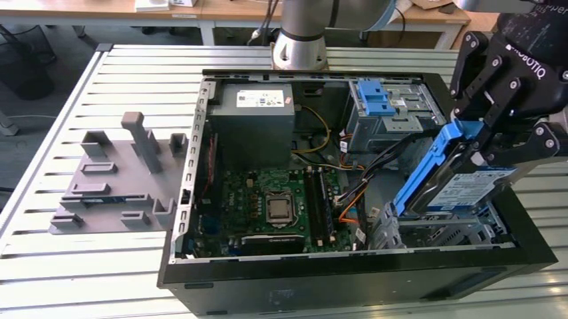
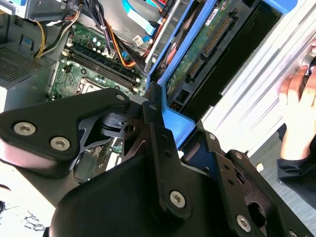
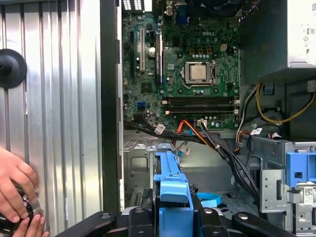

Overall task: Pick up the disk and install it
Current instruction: 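Insert the disk into the insertion slot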

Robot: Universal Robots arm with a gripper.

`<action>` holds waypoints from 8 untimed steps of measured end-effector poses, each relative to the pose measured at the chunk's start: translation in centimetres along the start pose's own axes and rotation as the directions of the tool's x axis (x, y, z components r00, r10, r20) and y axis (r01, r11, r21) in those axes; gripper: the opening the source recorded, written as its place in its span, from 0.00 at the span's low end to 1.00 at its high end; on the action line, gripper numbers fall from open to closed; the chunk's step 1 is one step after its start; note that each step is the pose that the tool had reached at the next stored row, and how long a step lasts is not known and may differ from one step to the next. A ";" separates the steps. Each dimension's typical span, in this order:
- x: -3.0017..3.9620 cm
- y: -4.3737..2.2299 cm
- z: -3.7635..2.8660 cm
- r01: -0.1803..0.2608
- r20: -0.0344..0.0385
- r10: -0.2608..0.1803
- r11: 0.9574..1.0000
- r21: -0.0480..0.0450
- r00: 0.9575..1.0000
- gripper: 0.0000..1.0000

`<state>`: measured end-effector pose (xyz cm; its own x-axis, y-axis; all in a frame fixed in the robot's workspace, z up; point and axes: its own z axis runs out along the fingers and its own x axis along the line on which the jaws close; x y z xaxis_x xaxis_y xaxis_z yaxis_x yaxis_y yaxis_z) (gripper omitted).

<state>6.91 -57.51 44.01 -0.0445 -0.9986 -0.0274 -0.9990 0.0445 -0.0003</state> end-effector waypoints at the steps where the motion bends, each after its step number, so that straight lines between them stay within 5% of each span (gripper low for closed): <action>1: -0.01 0.00 0.05 0.000 0.000 0.000 1.000 0.000 1.000 0.36; 8: -0.01 0.00 0.56 0.000 0.000 0.000 1.000 0.000 1.000 0.36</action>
<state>6.91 -57.49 43.45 -0.0441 -0.9987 -0.0273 -0.9990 0.0442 -0.0003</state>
